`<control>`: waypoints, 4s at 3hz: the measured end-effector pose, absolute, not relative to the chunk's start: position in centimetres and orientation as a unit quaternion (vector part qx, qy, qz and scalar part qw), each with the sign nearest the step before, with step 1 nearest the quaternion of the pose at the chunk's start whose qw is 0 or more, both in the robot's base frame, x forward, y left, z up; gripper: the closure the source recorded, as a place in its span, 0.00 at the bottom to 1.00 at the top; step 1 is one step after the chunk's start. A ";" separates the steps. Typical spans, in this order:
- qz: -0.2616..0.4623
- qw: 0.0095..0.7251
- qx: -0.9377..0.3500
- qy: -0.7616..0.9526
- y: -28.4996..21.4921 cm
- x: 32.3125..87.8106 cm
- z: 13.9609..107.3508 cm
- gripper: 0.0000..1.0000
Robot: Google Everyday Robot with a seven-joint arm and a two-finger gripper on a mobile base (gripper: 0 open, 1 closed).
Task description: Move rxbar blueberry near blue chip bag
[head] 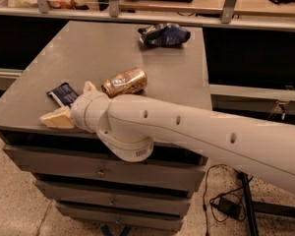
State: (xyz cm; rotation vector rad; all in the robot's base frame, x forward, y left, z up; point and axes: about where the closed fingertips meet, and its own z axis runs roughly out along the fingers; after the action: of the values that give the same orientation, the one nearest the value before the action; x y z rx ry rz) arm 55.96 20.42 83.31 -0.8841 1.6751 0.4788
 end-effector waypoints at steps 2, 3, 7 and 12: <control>0.210 0.549 -0.370 0.720 20.4 56.0 82.8 0.68; 0.210 0.549 -0.370 0.720 20.4 56.0 82.8 0.98; 0.191 0.582 -0.304 0.730 17.3 57.7 91.2 1.00; 0.070 0.640 -0.227 0.730 3.3 63.5 93.0 1.00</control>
Offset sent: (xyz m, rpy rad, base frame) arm 0.0050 -0.0026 -0.0114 0.0358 0.1115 -0.0090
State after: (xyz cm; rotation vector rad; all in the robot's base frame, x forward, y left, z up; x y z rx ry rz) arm 63.52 3.25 93.04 -0.5173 1.6658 0.1596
